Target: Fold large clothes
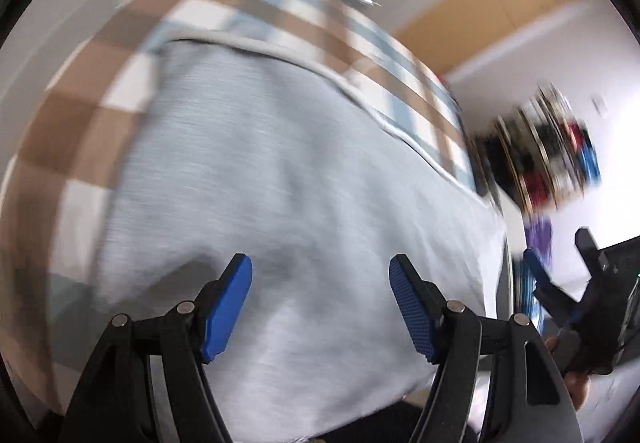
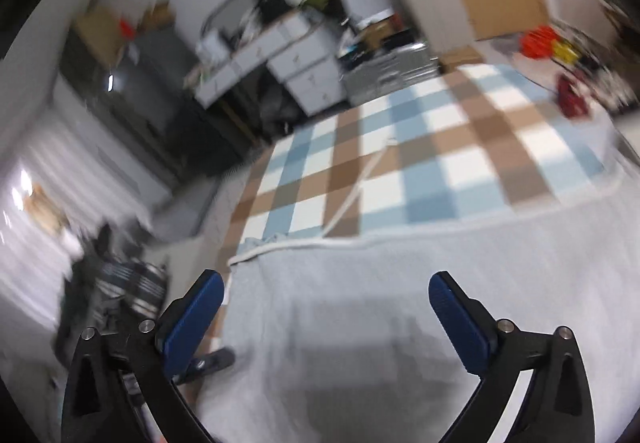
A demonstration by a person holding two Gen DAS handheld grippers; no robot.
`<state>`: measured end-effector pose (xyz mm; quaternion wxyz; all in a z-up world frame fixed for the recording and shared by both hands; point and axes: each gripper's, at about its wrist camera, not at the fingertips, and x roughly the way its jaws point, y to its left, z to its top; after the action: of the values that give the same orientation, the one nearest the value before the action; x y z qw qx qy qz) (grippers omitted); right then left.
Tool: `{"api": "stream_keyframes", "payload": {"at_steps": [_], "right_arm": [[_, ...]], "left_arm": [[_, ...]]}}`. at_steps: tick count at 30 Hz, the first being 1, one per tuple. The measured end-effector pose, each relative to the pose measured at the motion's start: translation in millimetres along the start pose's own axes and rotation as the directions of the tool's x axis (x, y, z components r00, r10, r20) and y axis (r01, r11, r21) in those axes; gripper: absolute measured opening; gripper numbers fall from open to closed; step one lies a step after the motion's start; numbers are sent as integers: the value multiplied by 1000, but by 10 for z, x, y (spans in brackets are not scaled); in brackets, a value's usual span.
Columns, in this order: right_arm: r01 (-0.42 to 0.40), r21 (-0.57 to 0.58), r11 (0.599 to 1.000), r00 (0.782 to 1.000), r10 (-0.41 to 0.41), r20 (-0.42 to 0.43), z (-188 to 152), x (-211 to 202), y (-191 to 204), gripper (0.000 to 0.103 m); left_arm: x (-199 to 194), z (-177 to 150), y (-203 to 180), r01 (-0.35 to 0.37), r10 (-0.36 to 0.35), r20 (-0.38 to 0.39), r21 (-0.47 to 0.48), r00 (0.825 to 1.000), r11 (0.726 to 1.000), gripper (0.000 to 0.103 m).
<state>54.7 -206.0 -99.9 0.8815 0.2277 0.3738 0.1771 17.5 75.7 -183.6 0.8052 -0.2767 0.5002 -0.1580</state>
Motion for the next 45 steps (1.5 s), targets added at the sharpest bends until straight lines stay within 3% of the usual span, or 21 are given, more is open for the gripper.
{"api": "stream_keyframes", "payload": {"at_steps": [2,5,8,10,12,14,15,18,20,21,24,26,28,32,35,37,40,43,45], "right_arm": [[-4,69,998,999,1,48,-241,-320,-297,103],[1,178,984,994,-20,108,-633,-646,-728,103],[-40,253,967,996,18,91,-836,-713,-975,103],[-90,271,958,994,68,90,-811,-713,-952,103],[-83,193,978,996,73,58,-667,-659,-735,103],[66,26,998,998,-66,12,-530,-533,-436,103],[154,-80,985,988,-155,-14,-491,-428,-277,103],[334,-360,871,916,-390,-95,-419,98,67,102],[363,-445,819,868,-470,-157,-435,400,95,102],[351,-457,817,859,-475,-191,-437,510,64,102],[302,-389,870,869,-419,-263,-402,636,-134,103],[249,-317,915,891,-345,-296,-387,686,-305,103],[223,-292,930,917,-302,-260,-447,639,-382,103],[222,-284,933,947,-276,-165,-549,513,-332,103],[203,-241,949,964,-236,-119,-439,357,-339,103],[228,-192,955,972,-236,-18,-352,105,-390,103],[231,-75,970,973,-230,16,-259,-47,-604,103],[254,53,966,966,-250,-70,-237,56,-960,103],[263,52,963,961,-257,-101,-248,116,-1034,103]], "left_arm": [[90,-79,-193,105,-102,-51,42,993,994,67],[287,-195,-504,242,-224,-182,81,957,967,67],[381,-276,-693,163,-132,-156,210,979,964,74],[516,-276,-703,111,-69,-170,250,983,962,77],[639,-250,-604,66,-20,-185,249,982,966,77],[625,-272,-565,74,-24,-184,267,983,961,76],[589,-301,-574,49,5,-178,300,984,953,73],[538,-381,-583,-20,74,-136,366,988,931,72],[503,-435,-575,-40,99,-128,394,987,918,72],[502,-447,-572,-43,102,-126,403,987,914,72],[513,-454,-567,-52,112,-121,417,986,908,73],[535,-461,-579,-61,120,-112,429,986,901,73],[537,-465,-587,-65,125,-110,437,986,897,73],[474,-496,-632,-66,129,-107,457,986,887,73],[347,-532,-658,-147,196,-42,511,980,847,73],[253,-508,-596,-194,226,-3,496,974,846,73],[134,-372,-354,-219,241,4,429,971,876,73],[143,-230,-45,-226,252,-44,311,967,923,73],[193,-179,169,-230,255,-80,236,964,944,73]]}}
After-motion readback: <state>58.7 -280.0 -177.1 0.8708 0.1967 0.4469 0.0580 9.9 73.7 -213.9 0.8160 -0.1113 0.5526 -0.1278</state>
